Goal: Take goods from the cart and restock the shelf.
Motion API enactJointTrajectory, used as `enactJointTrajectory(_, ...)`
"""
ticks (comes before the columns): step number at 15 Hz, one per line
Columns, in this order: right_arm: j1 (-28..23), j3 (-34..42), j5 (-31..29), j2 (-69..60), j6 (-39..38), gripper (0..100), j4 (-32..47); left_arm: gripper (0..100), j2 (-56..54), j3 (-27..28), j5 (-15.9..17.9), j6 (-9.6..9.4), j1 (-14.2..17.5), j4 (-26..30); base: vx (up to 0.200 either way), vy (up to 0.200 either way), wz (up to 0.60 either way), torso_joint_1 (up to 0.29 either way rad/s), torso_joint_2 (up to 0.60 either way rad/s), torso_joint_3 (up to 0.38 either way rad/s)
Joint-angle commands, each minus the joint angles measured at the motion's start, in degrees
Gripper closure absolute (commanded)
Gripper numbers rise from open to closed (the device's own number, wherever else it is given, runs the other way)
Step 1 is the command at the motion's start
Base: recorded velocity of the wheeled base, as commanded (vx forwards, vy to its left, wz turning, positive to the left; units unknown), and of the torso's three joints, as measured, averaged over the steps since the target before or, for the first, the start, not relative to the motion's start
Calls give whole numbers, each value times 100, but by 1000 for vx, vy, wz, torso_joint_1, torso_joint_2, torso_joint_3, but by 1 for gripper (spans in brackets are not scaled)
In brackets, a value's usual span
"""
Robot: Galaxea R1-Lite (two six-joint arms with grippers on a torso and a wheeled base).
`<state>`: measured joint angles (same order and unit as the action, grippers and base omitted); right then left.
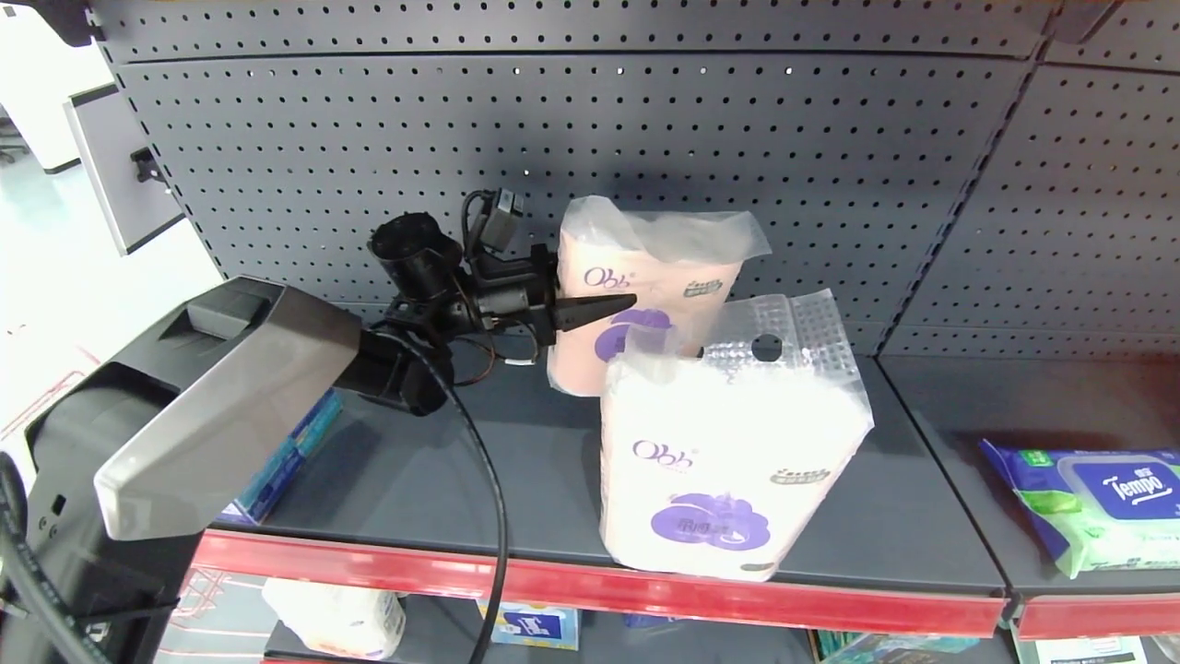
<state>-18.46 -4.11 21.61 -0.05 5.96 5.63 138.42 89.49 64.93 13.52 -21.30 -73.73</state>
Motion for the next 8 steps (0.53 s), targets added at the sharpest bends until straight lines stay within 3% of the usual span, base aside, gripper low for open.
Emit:
enactJointTrajectory(1,0,7,1,5,2,0,-1,100,97,112,73,10,3,-1,0,0,0,0,0,0)
enactJointTrajectory(4,0,7,1,5,142,0,-1,100,334,376,249,63,-6,-124,0,0,0,0,0,0)
enactJointTrajectory(5,0,7,10,5,160,0,-1,100,475,455,249,204,-32,-318,0,0,0,0,0,0)
enactJointTrajectory(7,0,7,1,5,169,0,-1,100,747,657,249,617,-59,-810,0,0,0,0,0,0)
enactJointTrajectory(8,0,7,1,5,195,0,-1,100,1002,877,257,1206,-85,-1434,0,0,0,0,0,0)
